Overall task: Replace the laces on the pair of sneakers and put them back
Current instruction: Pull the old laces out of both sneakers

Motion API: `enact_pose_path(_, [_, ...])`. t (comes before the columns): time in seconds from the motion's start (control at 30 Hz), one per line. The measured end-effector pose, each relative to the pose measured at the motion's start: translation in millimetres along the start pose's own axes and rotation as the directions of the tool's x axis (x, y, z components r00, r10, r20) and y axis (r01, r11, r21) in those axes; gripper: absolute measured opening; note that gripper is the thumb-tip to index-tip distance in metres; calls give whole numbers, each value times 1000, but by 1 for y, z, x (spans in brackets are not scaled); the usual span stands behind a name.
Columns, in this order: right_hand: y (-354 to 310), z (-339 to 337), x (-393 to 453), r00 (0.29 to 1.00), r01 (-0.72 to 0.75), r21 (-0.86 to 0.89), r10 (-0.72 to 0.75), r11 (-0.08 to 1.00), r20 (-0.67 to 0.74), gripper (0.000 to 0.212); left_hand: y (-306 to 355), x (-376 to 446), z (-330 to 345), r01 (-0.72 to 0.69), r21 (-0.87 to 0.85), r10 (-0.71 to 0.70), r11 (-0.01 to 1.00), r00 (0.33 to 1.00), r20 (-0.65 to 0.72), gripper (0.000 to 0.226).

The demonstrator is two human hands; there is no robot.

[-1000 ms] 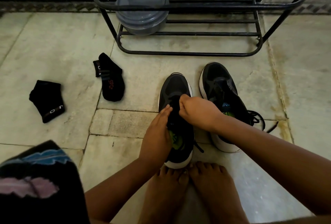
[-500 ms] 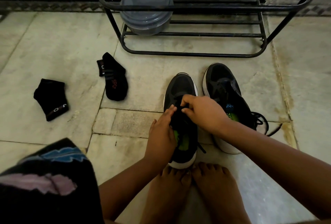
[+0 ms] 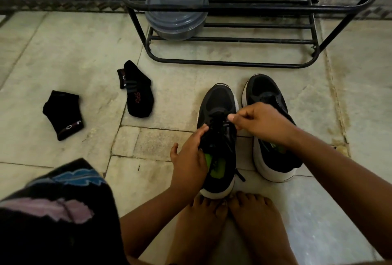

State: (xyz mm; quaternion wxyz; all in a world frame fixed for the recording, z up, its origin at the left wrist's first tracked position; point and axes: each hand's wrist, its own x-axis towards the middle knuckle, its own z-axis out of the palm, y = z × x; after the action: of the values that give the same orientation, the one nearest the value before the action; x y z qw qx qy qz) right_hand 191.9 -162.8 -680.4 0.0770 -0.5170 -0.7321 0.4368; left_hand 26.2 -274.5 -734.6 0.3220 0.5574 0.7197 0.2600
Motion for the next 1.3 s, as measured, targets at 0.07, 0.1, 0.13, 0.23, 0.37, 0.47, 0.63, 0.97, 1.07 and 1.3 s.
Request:
enact_pose_path(0.07, [-3,-11,-1,994,-42,-75,34,996,-101,47,1,0,-1,-15,2,15,1000,1000,19,56])
enact_pose_path(0.1, [-4,-14,-1,986,-66,-109,48,992,-159,48,0,-1,-1,-23,2,23,1000,999,32,56])
enact_pose_path(0.13, [-5,-16,-1,974,-77,-132,46,988,-223,49,1,-1,-1,-33,1,33,999,999,39,57])
enact_pose_path(0.23, [-8,-22,-4,922,-65,-13,55,998,-383,51,-1,-1,-1,-45,1,45,999,998,34,53])
enact_pose_path(0.37, [-9,-35,-7,912,-3,535,222,845,-345,43,-4,-3,-2,-33,7,32,999,999,8,53])
enact_pose_path(0.47, [-14,-34,-11,881,141,658,209,739,-424,37,0,-3,-3,-32,47,30,998,999,25,50])
enact_pose_path(0.63, [-20,-31,-16,801,342,652,153,677,-579,54,6,-1,-5,-32,91,26,995,998,59,59])
enact_pose_path(0.97, [-6,-21,-21,842,-35,-749,-384,661,-379,47,2,0,-7,19,79,-18,997,1000,-9,55])
enact_pose_path(1.07, [-2,-19,-20,966,10,-829,-219,559,-136,49,-5,0,-6,32,57,-27,998,997,-76,54])
enact_pose_path(1.3, [-3,-18,-19,964,46,-691,-214,722,-160,47,-4,0,-4,22,55,-16,998,995,-94,53])
